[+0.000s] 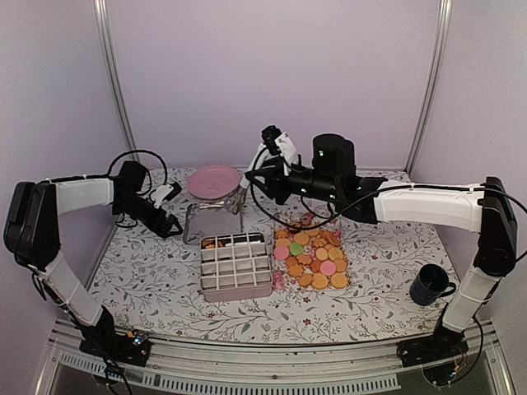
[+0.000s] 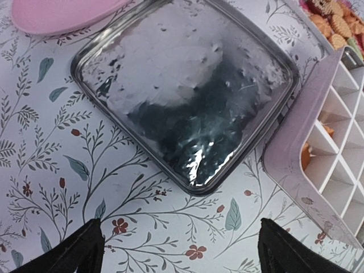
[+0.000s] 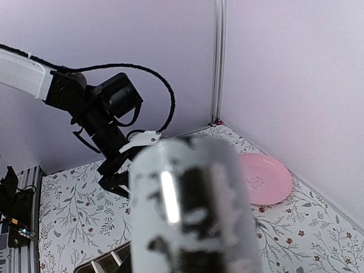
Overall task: Pack the cookies
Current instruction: Place the fake cookies in the empty pocket of the box, then pick up the fake cookies from the plate.
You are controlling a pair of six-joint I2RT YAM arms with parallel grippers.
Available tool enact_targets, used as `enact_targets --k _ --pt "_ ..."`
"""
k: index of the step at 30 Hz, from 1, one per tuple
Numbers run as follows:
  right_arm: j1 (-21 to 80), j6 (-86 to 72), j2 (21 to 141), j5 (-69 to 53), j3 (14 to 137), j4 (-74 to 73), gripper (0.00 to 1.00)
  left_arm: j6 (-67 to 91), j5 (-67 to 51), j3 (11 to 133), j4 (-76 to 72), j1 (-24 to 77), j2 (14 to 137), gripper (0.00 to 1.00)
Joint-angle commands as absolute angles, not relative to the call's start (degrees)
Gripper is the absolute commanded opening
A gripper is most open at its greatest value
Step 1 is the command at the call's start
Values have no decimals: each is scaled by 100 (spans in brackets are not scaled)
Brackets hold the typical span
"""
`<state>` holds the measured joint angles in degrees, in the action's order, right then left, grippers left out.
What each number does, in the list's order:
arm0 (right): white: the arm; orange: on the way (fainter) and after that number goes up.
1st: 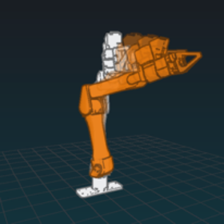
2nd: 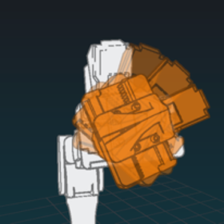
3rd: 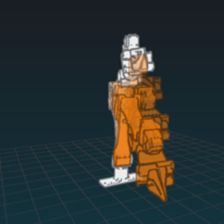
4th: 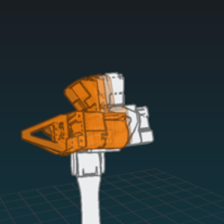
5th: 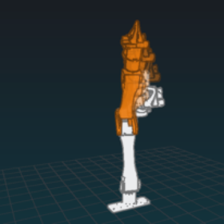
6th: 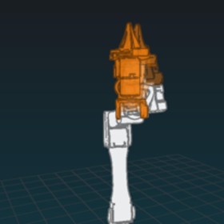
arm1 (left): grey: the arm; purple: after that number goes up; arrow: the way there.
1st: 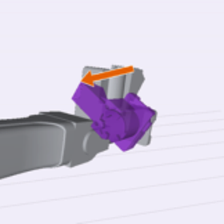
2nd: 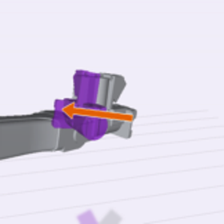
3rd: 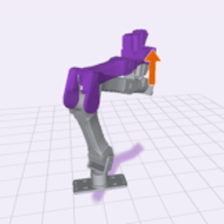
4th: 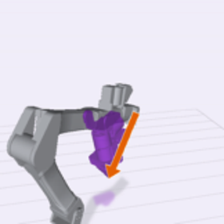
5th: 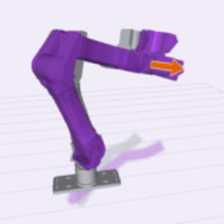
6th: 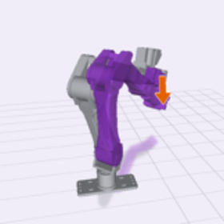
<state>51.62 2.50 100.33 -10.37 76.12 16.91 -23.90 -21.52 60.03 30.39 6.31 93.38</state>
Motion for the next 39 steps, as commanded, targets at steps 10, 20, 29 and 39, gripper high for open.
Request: enact_targets --k 10,20,29,39 --pt "4626 164 8317 -303 5704 1312 32 -2549 -1923 5741 2654 1619 9743 94" --pt "4554 28 7386 -190 4880 532 33 -2672 -1840 5742 2593 2185 10111 95" --pt "4555 33 7113 -443 4811 141 38 -2758 -1688 5850 2733 2179 9998 95" --pt "4562 76 7401 -486 4690 428 40 -2806 -1944 6133 3250 1547 9640 96"
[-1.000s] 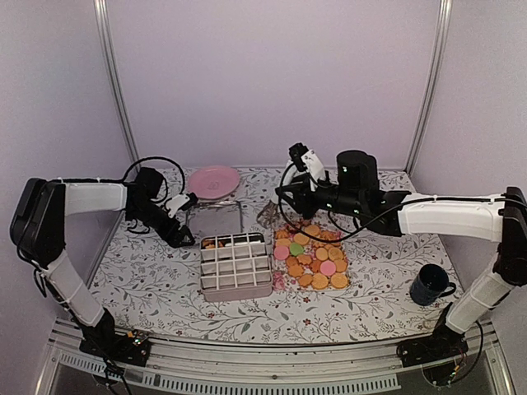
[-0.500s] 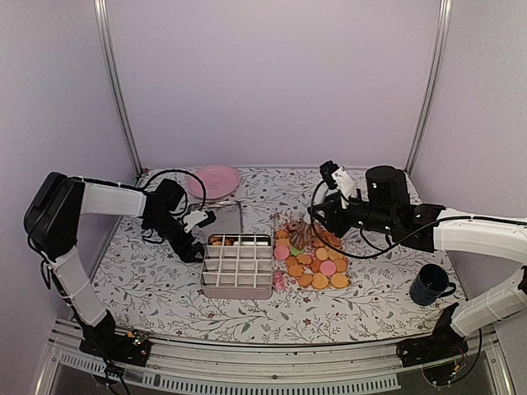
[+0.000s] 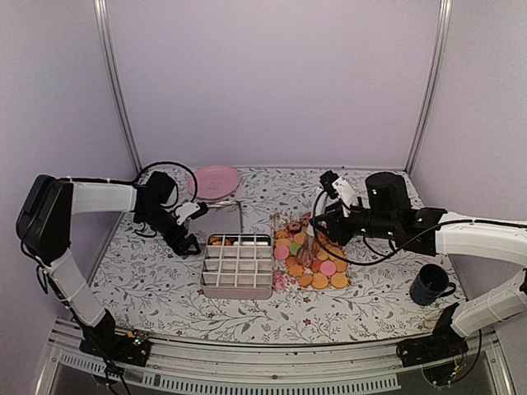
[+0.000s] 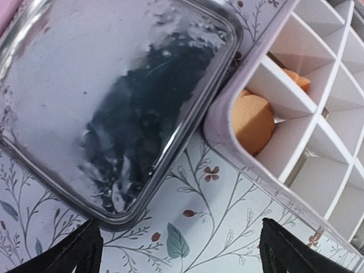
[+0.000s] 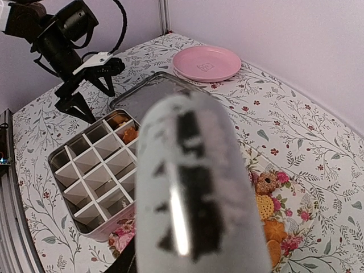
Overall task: Pack the cookies
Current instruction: Pick up the fake cookies from the plate.
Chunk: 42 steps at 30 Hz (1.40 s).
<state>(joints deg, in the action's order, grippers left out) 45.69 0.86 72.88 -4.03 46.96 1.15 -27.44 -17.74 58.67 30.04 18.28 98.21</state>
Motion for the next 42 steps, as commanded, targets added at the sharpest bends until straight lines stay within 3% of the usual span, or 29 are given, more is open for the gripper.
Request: enact_targets --k 1,22,26,33,42 --pt "4567 85 7435 -479 4684 482 40 -2805 -1965 6175 3270 1500 9629 96" --pt "4868 334 7988 135 4386 1152 37 -2795 -2149 6672 3446 829 9650 97" --pt "4873 320 7905 234 4377 1151 29 -2797 -2095 6684 3448 807 9617 97" --pt "4870 412 7603 446 4483 1112 0 -2738 -2094 6636 3428 801 9563 97" --pt "4877 489 7484 301 5007 1036 0 -2707 -2092 6624 3385 799 9536 97"
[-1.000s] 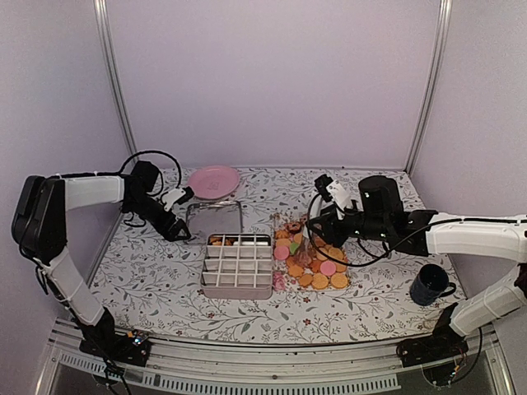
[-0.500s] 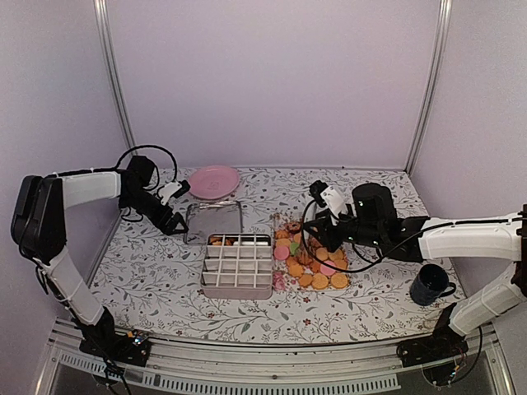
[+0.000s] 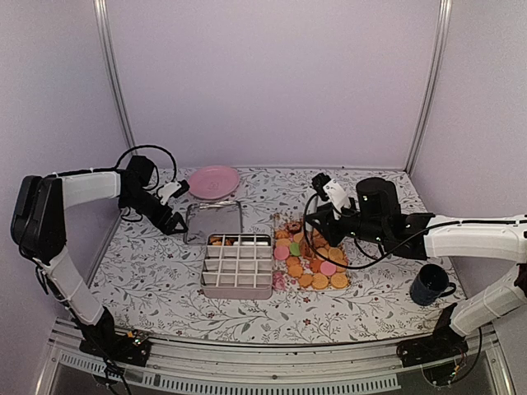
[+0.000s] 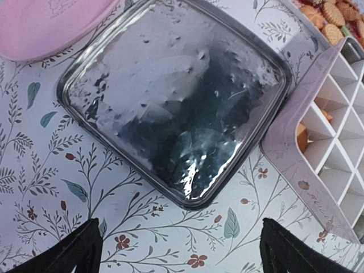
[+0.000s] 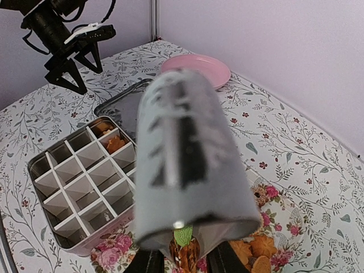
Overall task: Pack the cookies
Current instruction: Pick up the fake cookies from the plate, then place the fake cookies in the empty pocket of the box.
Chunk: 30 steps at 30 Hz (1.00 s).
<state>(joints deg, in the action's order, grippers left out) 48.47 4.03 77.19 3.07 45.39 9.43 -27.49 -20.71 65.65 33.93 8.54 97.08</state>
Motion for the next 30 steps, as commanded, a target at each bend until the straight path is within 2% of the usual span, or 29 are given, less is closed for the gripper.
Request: enact_targets --k 1,8,18,30 --pt "4871 492 7491 254 5108 1037 0 -2709 -2092 6612 3377 795 9530 97" --pt "4876 335 7988 -266 5842 1567 0 -2699 -2141 6496 3314 774 9510 96" --pt "4874 -536 9639 -1078 6821 2603 0 -2672 -2183 6298 3208 778 9458 96" --pt "4878 -1033 10282 -1309 6891 2864 0 -2716 -2216 6152 3103 783 9469 97"
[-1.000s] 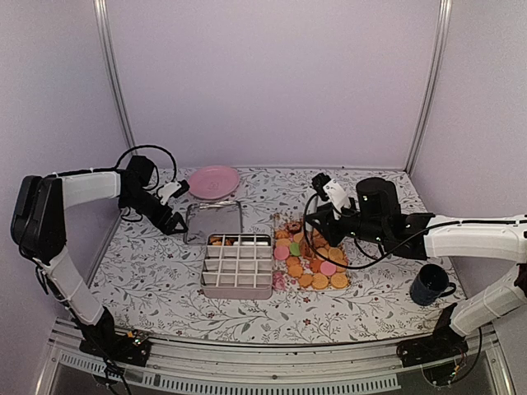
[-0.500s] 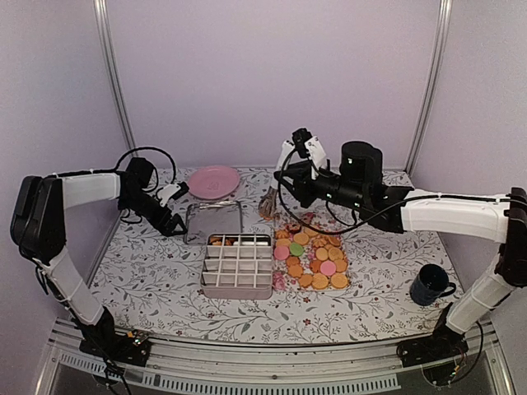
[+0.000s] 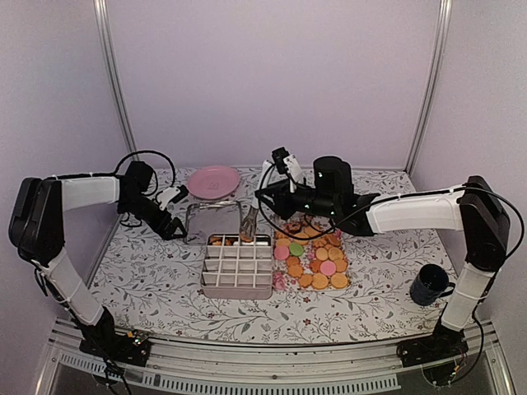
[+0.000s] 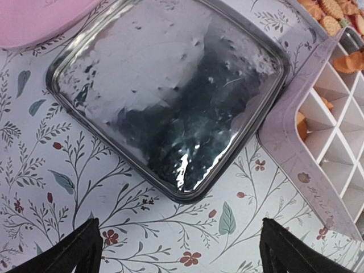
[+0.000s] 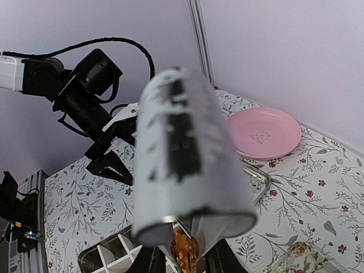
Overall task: Pack the cookies
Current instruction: Place the fake cookies in the empty pocket of the box, then pick up the fake cookies from the plate.
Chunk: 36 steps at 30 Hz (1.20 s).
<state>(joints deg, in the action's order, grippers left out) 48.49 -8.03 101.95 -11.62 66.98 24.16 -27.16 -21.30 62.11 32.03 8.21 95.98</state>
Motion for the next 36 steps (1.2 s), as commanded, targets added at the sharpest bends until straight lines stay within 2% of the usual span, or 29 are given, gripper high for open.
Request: enact_targets --k 1,5,8,10,13,23,36 --pt "4883 -1030 10303 -1310 6890 2864 0 -2718 -2220 6152 3103 790 9466 97" --pt "4883 -1026 10323 -1314 6891 2852 0 -2726 -2215 6145 3094 789 9443 97" --pt "4900 -990 10300 -1282 6890 2820 12 -2725 -2205 6138 3087 782 9439 97" --pt "4924 -931 10265 -1229 6891 2792 24 -2716 -2211 6135 3085 790 9439 97" --pt "4923 -855 10179 -1186 6891 2738 30 -2718 -2214 6143 3087 784 9431 97" --pt "4929 -499 9450 -784 6812 2330 31 -2690 -2211 6244 3103 793 9456 97" --pt "4929 -378 7775 -289 5175 1392 34 -2646 -2194 6349 3116 797 9514 97"
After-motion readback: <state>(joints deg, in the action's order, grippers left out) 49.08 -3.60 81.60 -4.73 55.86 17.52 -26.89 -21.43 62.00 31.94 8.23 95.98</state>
